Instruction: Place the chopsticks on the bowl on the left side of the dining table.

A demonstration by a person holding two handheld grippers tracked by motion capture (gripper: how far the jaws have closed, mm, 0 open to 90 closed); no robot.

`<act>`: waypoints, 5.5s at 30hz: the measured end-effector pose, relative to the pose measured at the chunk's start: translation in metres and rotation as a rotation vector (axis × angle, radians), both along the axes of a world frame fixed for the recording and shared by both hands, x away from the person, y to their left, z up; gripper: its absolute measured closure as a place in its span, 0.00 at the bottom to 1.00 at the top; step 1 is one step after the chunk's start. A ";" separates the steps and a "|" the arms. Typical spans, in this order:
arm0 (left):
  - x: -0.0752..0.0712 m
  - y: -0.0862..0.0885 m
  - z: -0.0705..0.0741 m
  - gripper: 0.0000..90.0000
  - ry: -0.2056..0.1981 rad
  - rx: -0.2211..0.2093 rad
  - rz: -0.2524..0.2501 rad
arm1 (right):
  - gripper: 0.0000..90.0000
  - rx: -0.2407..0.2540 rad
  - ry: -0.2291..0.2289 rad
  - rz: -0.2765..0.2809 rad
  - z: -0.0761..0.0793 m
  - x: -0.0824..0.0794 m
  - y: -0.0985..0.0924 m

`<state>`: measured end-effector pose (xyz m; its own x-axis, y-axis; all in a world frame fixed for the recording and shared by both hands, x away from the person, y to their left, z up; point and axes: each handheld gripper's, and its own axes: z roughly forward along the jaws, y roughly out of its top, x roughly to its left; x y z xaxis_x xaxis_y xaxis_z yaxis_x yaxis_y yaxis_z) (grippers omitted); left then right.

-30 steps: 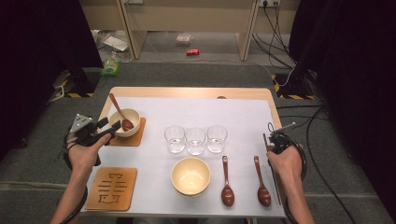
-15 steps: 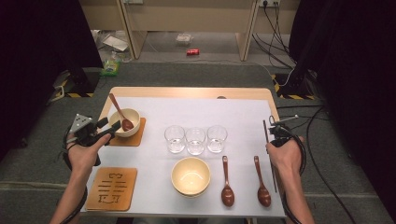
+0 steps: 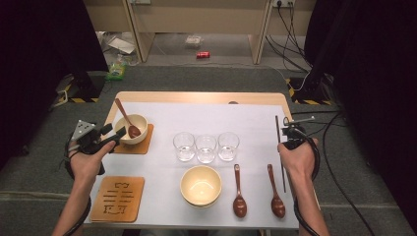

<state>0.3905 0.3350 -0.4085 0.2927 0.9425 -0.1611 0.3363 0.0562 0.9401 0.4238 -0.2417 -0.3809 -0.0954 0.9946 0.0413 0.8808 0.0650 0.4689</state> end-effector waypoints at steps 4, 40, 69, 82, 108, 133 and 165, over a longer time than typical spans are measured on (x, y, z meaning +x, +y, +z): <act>0.000 0.000 0.000 0.44 0.000 0.001 0.000 | 0.94 0.009 -0.039 -0.004 0.004 0.001 0.003; -0.003 0.002 0.002 0.44 -0.007 -0.002 0.005 | 0.94 0.025 -0.337 0.024 0.020 0.010 0.021; -0.003 0.000 0.002 0.44 -0.007 0.003 0.000 | 0.94 0.039 -0.483 0.036 0.025 0.023 0.037; -0.003 0.000 0.001 0.44 -0.007 0.002 0.000 | 0.94 0.050 -0.524 0.047 0.024 0.031 0.049; -0.003 0.001 0.001 0.44 -0.008 0.001 0.003 | 0.94 0.063 -0.577 0.101 0.024 0.042 0.070; -0.004 0.001 0.001 0.44 -0.008 0.000 0.000 | 0.94 0.088 -0.629 0.122 0.022 0.050 0.092; -0.004 -0.001 -0.001 0.44 -0.004 0.004 -0.005 | 0.94 0.117 -0.686 0.158 0.025 0.060 0.118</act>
